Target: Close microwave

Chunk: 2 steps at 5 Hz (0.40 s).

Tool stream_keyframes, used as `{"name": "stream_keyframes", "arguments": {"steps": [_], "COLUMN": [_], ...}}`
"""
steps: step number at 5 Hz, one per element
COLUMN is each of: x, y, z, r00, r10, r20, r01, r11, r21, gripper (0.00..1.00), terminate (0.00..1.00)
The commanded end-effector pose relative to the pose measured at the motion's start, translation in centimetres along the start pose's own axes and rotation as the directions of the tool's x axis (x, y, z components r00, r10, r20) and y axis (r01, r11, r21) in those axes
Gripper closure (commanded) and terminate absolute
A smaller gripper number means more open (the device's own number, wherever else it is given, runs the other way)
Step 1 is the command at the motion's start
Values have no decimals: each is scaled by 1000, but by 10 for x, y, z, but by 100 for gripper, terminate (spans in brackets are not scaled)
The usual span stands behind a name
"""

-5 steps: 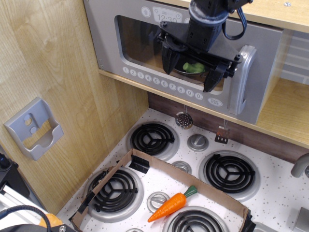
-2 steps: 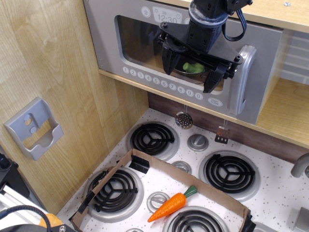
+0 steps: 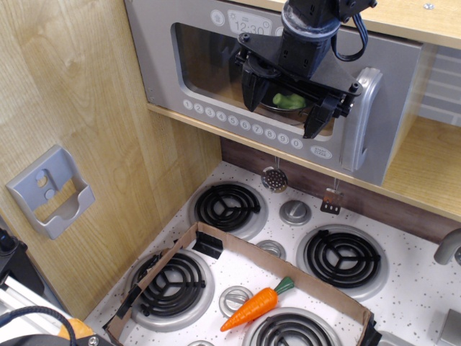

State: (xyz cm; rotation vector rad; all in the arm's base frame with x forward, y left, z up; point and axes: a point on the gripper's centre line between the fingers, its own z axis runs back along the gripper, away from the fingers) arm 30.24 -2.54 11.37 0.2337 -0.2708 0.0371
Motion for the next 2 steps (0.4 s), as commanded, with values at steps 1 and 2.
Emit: {"name": "stream_keyframes", "arguments": {"steps": [1, 2], "x": [14, 14], "y": [6, 6], "z": [35, 35], "r00": [998, 998], "r10": [14, 14], "r20": [66, 66], "r01": [-13, -13], "r11": [1000, 1000], "r21": [-13, -13], "gripper": [0, 0], "terminate": [0, 100]}}
